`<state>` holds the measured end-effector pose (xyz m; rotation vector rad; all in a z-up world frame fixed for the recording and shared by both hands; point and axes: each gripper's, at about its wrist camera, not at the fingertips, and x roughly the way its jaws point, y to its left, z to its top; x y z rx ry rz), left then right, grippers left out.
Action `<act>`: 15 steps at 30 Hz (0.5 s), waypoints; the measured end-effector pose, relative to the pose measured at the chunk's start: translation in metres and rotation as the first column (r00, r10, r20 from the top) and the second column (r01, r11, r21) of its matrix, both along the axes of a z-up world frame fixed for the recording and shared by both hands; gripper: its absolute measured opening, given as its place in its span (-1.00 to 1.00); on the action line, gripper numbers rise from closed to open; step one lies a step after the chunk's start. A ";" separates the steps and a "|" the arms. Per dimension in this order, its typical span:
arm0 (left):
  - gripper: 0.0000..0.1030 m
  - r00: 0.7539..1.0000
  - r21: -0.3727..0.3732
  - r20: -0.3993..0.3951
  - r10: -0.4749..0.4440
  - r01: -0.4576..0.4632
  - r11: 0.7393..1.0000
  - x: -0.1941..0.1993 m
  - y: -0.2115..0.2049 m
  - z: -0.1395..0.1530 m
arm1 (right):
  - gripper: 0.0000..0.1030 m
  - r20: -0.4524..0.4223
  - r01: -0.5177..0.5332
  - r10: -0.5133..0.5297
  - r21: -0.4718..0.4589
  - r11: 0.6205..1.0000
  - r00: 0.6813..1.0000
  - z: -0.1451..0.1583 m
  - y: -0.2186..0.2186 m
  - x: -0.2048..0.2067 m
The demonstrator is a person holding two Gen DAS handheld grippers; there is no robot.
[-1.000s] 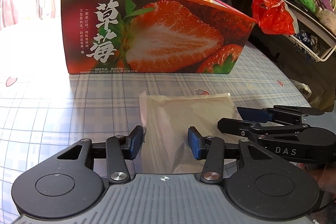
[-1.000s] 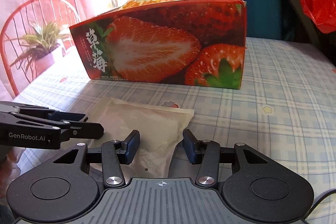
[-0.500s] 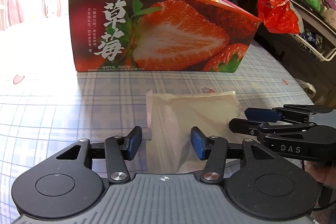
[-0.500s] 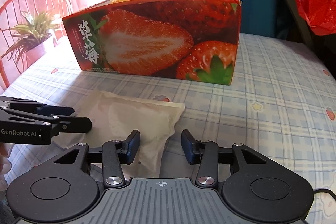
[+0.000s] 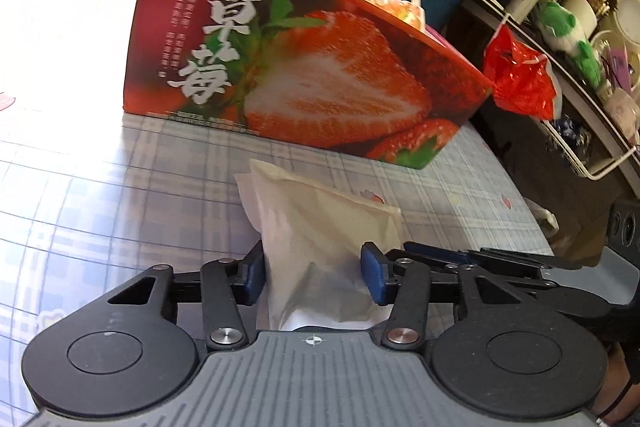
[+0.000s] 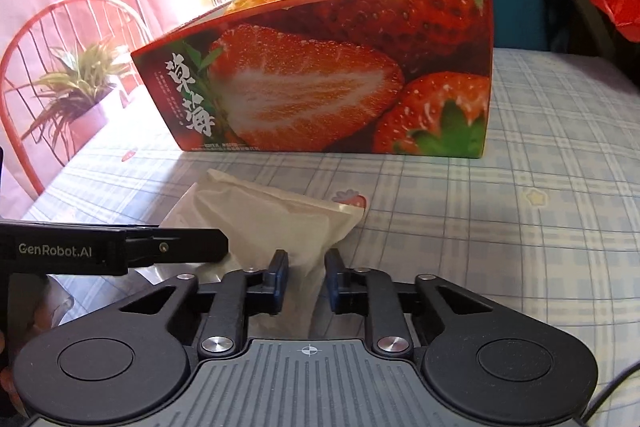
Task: Organize soft objects
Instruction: 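Lift the white foil pouch with both grippers and carry it over the box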
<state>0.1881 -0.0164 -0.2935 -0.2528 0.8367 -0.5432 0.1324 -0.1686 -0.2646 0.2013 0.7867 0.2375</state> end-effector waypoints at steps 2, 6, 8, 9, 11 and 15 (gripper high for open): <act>-0.08 1.000 -0.004 0.005 -0.003 0.003 1.000 -0.001 -0.001 0.002 | -0.72 0.000 0.018 -0.018 0.029 0.999 1.000 0.000 -0.004 -0.001; -0.09 0.998 0.019 0.062 -0.030 0.029 0.999 -0.003 -0.003 0.016 | -0.73 0.030 0.033 -0.035 0.052 0.998 0.999 0.005 -0.012 -0.007; -0.09 0.995 0.024 0.093 -0.041 0.039 0.999 -0.004 -0.004 0.025 | -0.74 0.053 0.039 -0.042 0.064 0.997 0.998 0.012 -0.014 -0.010; -0.09 0.993 0.024 0.108 -0.045 0.043 0.999 -0.004 -0.004 0.031 | -0.74 0.067 0.040 -0.044 0.070 0.997 0.997 0.016 -0.016 -0.010; -0.09 0.989 0.022 0.140 -0.055 0.052 0.998 -0.004 -0.003 0.043 | -0.74 0.095 0.039 -0.046 0.079 0.996 0.994 0.025 -0.018 -0.012; -0.09 0.977 0.017 0.200 -0.071 0.069 0.997 -0.001 -0.001 0.070 | -0.74 0.159 0.029 -0.042 0.084 0.996 0.986 0.051 -0.023 -0.010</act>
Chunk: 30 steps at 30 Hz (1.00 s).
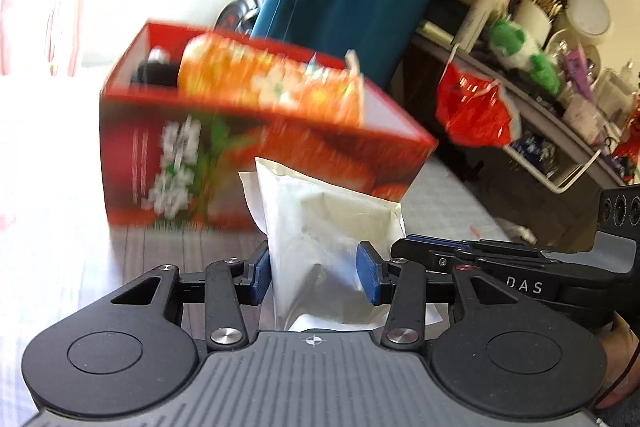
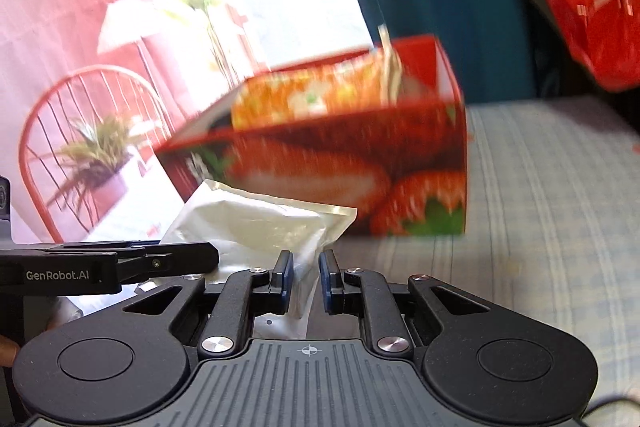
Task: Organize soft objects
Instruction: 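Lift the white foil pouch with both grippers and carry it over the box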
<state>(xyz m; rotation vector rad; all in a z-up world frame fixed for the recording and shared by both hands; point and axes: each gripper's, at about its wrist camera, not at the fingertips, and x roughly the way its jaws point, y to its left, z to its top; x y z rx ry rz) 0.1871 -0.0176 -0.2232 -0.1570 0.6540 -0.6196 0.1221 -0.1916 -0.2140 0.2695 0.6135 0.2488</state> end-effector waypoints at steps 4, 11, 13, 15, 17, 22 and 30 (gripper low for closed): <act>-0.09 0.998 -0.016 0.055 -0.015 0.016 1.000 0.007 0.002 0.029 | -0.74 0.067 -0.011 0.012 -0.019 1.000 0.998 0.029 -0.004 0.008; -0.09 0.990 -0.008 0.138 -0.038 0.040 0.999 0.020 -0.001 0.073 | -0.74 0.139 -0.015 0.019 -0.034 0.999 0.990 0.071 -0.012 0.034; -0.09 0.989 -0.008 0.143 -0.040 0.041 0.999 0.029 -0.003 0.081 | -0.74 0.153 -0.015 0.021 -0.043 0.999 0.988 0.080 -0.015 0.043; -0.09 0.988 -0.008 0.148 -0.042 0.044 0.999 0.040 -0.005 0.088 | -0.74 0.165 -0.016 0.025 -0.054 0.998 0.986 0.089 -0.018 0.054; -0.09 0.988 -0.007 0.150 -0.040 0.042 0.999 0.051 -0.008 0.096 | -0.74 0.175 -0.016 0.027 -0.062 0.998 0.984 0.095 -0.021 0.068; -0.09 0.990 -0.003 0.140 -0.021 0.022 1.000 0.083 -0.013 0.104 | -0.74 0.178 -0.014 0.025 -0.064 0.998 0.984 0.104 -0.031 0.109; -0.09 1.000 0.047 0.005 0.018 -0.019 0.999 0.130 -0.020 0.073 | -0.74 0.041 -0.015 0.017 -0.055 0.998 0.999 0.066 -0.035 0.171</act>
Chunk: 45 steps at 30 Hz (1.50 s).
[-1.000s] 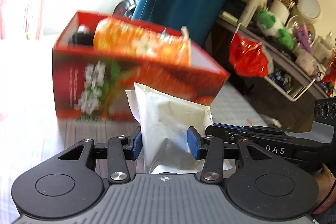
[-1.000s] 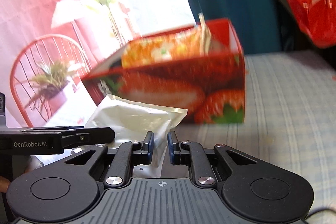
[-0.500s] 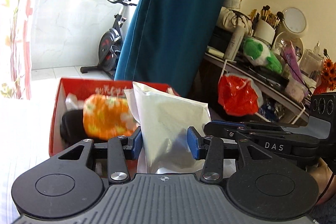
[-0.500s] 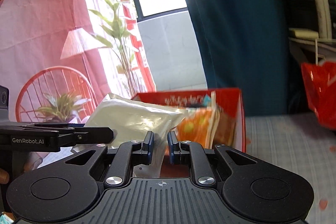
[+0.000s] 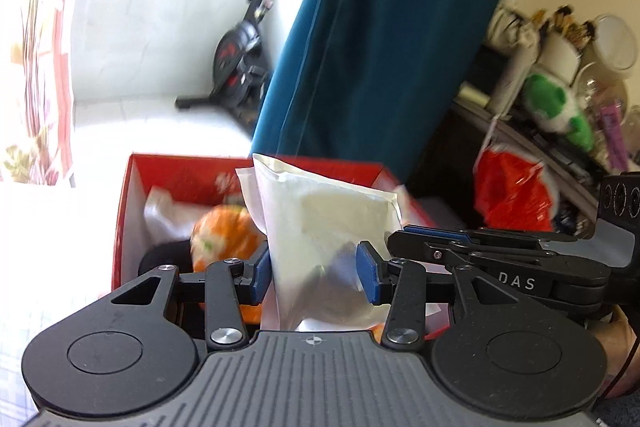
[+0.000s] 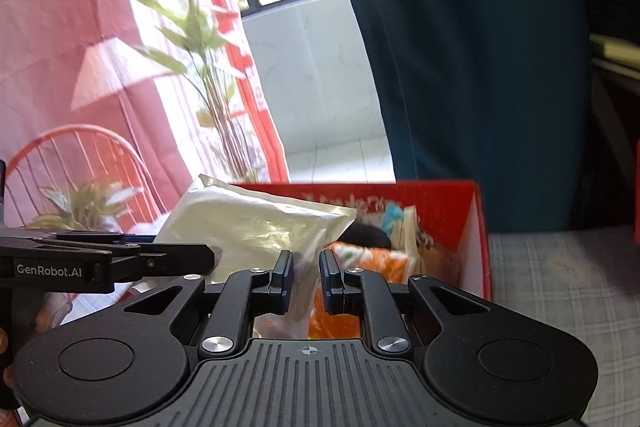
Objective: Organize soft objects
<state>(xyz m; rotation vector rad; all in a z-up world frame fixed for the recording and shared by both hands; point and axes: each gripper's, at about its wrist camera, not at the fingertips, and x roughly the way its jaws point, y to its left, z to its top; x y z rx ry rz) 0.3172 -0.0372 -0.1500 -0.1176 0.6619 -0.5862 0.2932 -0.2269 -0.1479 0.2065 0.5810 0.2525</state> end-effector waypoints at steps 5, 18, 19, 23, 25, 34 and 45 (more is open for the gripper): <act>-0.09 0.993 0.070 -0.112 0.022 -0.014 0.997 0.026 -0.010 -0.028 | -0.74 -0.119 0.037 -0.038 -0.013 0.999 0.992 -0.036 0.003 0.026; 0.02 0.993 0.215 -0.109 0.051 -0.027 0.976 0.035 -0.022 -0.039 | -0.76 -0.231 -0.008 -0.027 -0.149 0.989 0.973 -0.057 0.021 0.050; 0.04 0.994 0.221 -0.101 0.051 -0.028 0.975 0.033 -0.022 -0.038 | -0.76 -0.228 -0.005 -0.029 -0.148 0.989 0.973 -0.056 0.021 0.048; 0.20 0.997 0.261 -0.047 0.057 -0.043 0.964 0.021 -0.021 -0.027 | -0.74 -0.201 0.003 -0.040 -0.184 0.983 0.979 -0.047 0.022 0.040; 0.46 0.998 0.278 -0.004 0.062 -0.059 0.959 0.013 -0.018 -0.021 | -0.67 -0.180 0.008 -0.045 -0.200 0.980 0.983 -0.040 0.021 0.032; 1.00 0.986 0.287 0.132 0.100 -0.135 0.948 -0.019 -0.009 0.005 | 0.30 -0.084 0.087 -0.105 -0.194 0.977 0.991 -0.012 0.003 0.000; 1.00 0.968 0.274 0.196 0.156 -0.207 0.939 -0.052 -0.001 0.020 | 0.99 -0.004 0.118 -0.121 -0.184 0.976 0.993 0.011 0.006 -0.037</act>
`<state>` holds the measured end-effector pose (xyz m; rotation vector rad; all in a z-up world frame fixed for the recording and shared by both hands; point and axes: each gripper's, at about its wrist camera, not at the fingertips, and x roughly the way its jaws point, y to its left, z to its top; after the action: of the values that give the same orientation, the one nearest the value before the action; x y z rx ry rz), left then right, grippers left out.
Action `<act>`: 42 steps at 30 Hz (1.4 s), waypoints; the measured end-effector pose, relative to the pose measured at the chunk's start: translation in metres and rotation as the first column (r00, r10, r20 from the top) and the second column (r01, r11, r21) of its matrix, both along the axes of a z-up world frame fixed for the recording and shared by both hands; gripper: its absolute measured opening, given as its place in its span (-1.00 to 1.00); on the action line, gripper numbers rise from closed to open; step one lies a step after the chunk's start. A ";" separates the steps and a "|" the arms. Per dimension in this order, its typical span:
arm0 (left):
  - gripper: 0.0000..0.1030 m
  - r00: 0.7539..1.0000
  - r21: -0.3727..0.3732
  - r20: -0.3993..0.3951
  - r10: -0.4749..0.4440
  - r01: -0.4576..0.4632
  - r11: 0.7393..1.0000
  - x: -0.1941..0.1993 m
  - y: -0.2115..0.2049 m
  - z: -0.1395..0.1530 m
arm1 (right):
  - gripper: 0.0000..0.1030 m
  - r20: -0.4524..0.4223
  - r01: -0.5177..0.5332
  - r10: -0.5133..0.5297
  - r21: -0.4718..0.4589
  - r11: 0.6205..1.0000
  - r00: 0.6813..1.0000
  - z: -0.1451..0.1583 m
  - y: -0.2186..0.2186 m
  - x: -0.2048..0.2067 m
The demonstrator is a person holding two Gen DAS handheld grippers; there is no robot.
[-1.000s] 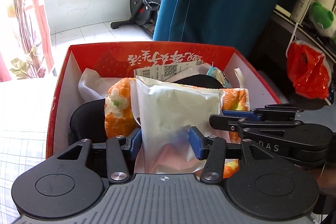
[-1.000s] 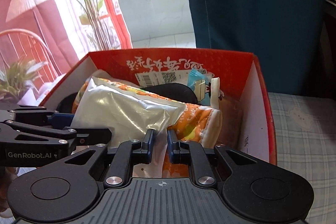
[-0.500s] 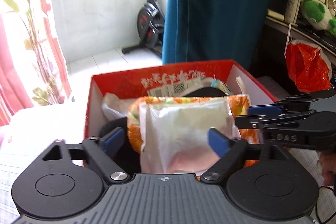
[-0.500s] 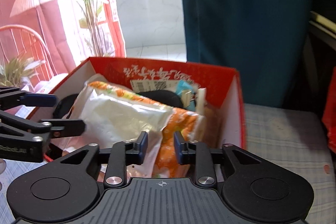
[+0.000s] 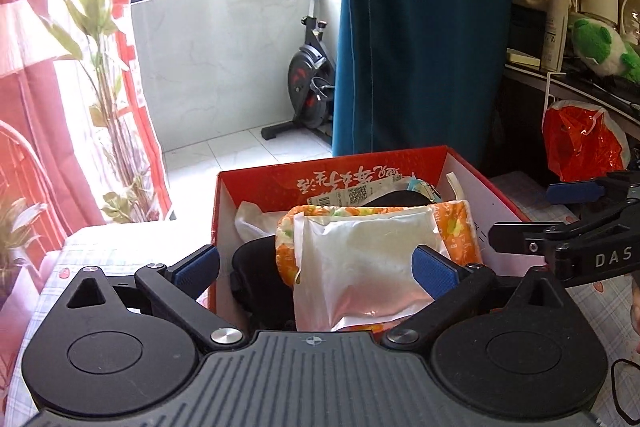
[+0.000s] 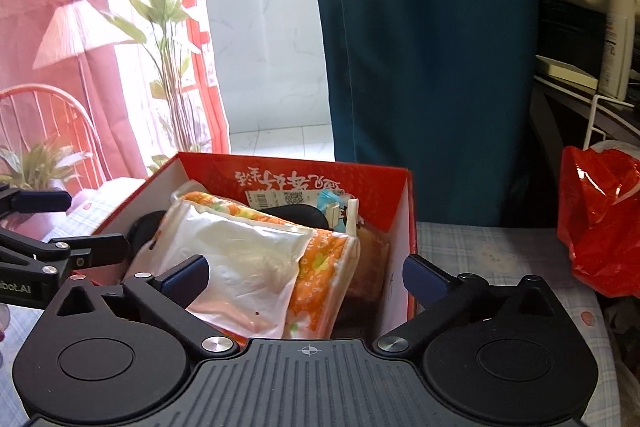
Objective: Organize soft objects
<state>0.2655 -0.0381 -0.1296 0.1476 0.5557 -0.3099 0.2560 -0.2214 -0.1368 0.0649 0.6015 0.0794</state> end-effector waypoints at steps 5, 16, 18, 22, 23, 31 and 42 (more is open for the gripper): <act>1.00 0.998 0.004 0.043 0.047 -0.047 0.999 -0.017 0.005 0.010 | 0.99 0.030 0.013 -0.014 0.020 1.000 0.999 0.012 0.000 -0.020; 1.00 0.987 -0.010 0.138 0.081 -0.080 0.997 -0.069 0.013 0.046 | 0.99 0.098 0.076 -0.080 0.046 0.996 0.992 0.046 -0.004 -0.065; 1.00 0.986 -0.017 0.144 0.088 -0.087 0.996 -0.080 0.015 0.053 | 0.99 0.115 0.082 -0.085 0.031 0.996 0.990 0.054 -0.002 -0.076; 1.00 0.980 -0.021 0.165 0.109 -0.107 0.994 -0.104 0.020 0.067 | 0.99 0.143 0.091 -0.094 0.023 0.996 0.985 0.072 0.004 -0.100; 1.00 0.979 -0.022 0.169 0.115 -0.113 0.993 -0.109 0.021 0.070 | 0.99 0.151 0.088 -0.090 0.023 0.996 0.984 0.077 0.006 -0.106; 1.00 0.963 -0.037 0.209 0.172 -0.168 0.985 -0.155 0.031 0.093 | 0.99 0.211 0.090 -0.083 -0.024 0.996 0.974 0.109 0.026 -0.156; 1.00 0.931 -0.032 0.300 0.205 -0.205 0.978 -0.212 0.032 0.117 | 0.99 0.274 0.104 -0.097 -0.011 0.995 0.957 0.131 0.040 -0.215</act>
<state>0.0532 -0.0058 -0.0126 0.1321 0.2628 -0.0794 0.0415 -0.1812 -0.0054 0.0590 0.3218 -0.0184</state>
